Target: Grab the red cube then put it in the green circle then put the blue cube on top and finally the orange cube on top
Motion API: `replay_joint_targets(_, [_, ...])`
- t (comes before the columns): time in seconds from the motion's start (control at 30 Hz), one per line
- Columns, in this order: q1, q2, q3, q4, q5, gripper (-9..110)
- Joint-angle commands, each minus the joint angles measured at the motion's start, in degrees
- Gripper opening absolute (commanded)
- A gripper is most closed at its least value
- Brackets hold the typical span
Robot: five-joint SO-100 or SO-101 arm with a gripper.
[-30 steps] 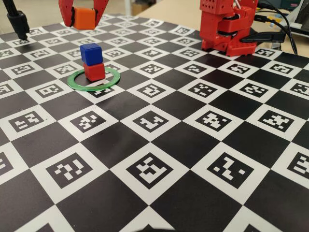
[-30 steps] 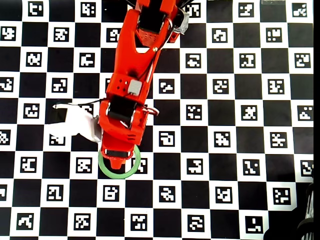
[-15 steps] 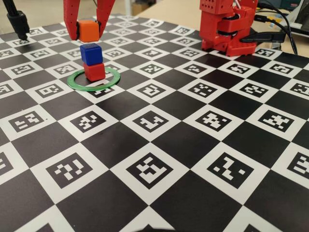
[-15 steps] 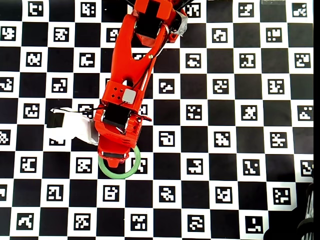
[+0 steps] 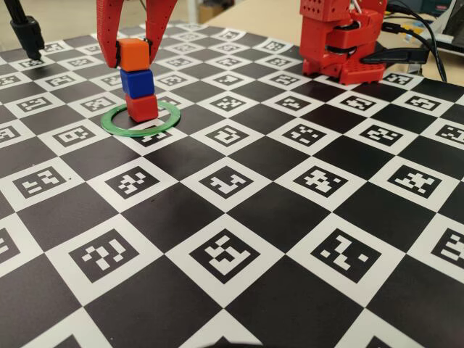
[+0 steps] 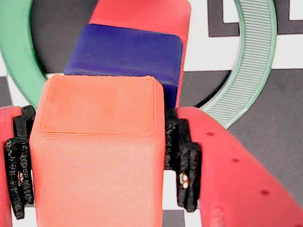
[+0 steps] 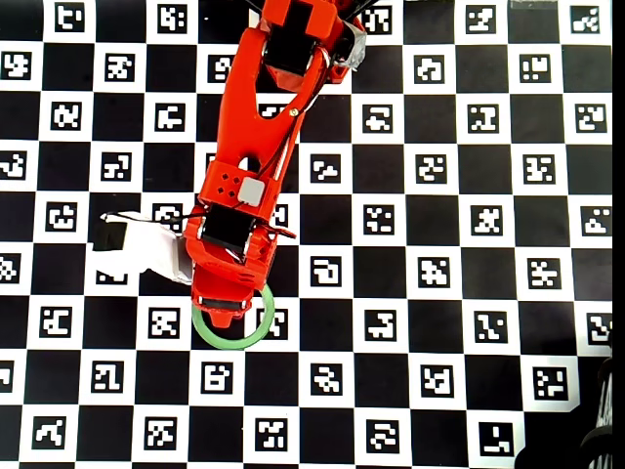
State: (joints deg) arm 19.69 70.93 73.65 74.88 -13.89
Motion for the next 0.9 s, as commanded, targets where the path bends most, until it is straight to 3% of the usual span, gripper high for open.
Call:
replay_joint_targets(0.0, [0.62, 2.37, -0.53, -0.35, -0.18, 11])
replay_joint_targets(0.33, [0.7, 2.64, 0.18, -0.35, 0.09, 13])
replay_joint_targets(0.47, [0.88, 2.99, 0.35, -0.35, 0.44, 31])
replay_joint_targets(0.67, [0.97, 3.6, 0.44, -0.35, 1.14, 47])
replay_joint_targets(0.87, [1.05, 4.48, 0.44, -0.26, 1.41, 53])
